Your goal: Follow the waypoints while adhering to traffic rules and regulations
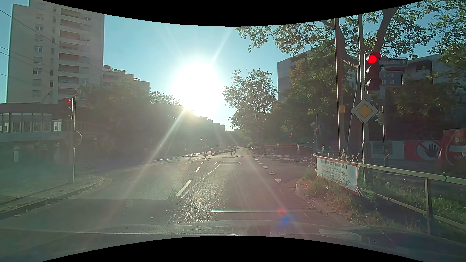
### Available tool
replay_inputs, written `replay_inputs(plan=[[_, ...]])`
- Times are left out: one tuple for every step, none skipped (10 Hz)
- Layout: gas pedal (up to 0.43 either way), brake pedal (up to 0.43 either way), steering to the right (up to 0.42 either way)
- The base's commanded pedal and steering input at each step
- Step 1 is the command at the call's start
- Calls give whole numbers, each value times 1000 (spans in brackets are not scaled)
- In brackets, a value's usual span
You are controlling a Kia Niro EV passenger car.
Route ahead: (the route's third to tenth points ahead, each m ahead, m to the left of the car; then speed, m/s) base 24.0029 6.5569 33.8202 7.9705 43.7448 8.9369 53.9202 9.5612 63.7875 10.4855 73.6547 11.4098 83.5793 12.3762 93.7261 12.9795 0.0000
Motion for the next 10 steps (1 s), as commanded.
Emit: replay_inputs(plan=[[0, 232, -1], [0, 232, -1], [0, 232, -2], [0, 238, -1], [0, 238, -2], [0, 238, -2], [0, 232, -2], [0, 238, -2], [0, 232, -1], [0, 238, -2]])
